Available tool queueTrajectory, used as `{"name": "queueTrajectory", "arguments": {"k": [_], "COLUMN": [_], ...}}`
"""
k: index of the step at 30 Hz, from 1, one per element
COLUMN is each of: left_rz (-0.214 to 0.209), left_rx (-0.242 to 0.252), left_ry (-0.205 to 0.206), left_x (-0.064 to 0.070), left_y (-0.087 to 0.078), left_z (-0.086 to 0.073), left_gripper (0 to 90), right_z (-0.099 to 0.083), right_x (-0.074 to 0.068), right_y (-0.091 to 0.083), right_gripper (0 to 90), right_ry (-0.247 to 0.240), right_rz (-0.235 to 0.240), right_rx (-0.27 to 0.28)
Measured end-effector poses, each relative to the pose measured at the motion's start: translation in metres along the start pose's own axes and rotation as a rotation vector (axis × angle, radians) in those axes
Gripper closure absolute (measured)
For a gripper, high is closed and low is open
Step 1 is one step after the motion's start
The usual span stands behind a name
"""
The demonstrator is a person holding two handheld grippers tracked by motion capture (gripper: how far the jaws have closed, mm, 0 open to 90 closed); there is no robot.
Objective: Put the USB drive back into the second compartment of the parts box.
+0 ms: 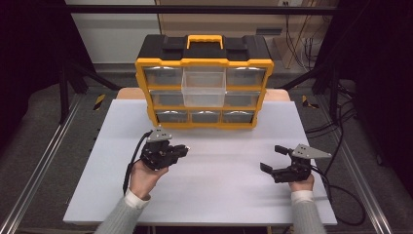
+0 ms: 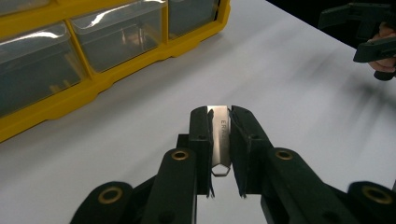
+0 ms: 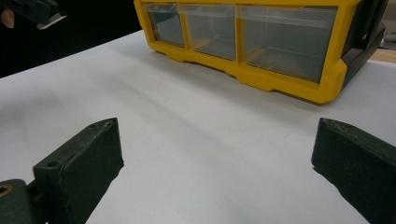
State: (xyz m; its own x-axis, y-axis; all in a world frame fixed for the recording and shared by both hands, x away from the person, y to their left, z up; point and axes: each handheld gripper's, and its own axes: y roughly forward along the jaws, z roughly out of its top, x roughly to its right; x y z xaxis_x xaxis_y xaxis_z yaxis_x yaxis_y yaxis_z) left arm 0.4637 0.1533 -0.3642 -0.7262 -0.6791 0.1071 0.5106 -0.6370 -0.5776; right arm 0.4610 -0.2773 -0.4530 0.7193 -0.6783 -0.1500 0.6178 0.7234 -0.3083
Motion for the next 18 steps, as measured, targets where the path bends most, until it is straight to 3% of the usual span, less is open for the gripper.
{"name": "queueTrajectory", "arguments": {"k": [6, 18], "left_rz": [-0.011, 0.014], "left_rx": [0.013, 0.041], "left_ry": [-0.006, 0.024], "left_x": [0.0, -0.007], "left_y": [-0.009, -0.033], "left_z": [0.005, 0.021], "left_gripper": [79.1, 79.1], "right_z": [0.0, 0.0], "right_x": [0.0, 0.0], "right_y": [-0.001, 0.0], "right_gripper": [2.2, 2.2], "right_ry": [-0.001, -0.001], "right_rz": [0.0, 0.001], "right_rx": [0.002, 0.001]}}
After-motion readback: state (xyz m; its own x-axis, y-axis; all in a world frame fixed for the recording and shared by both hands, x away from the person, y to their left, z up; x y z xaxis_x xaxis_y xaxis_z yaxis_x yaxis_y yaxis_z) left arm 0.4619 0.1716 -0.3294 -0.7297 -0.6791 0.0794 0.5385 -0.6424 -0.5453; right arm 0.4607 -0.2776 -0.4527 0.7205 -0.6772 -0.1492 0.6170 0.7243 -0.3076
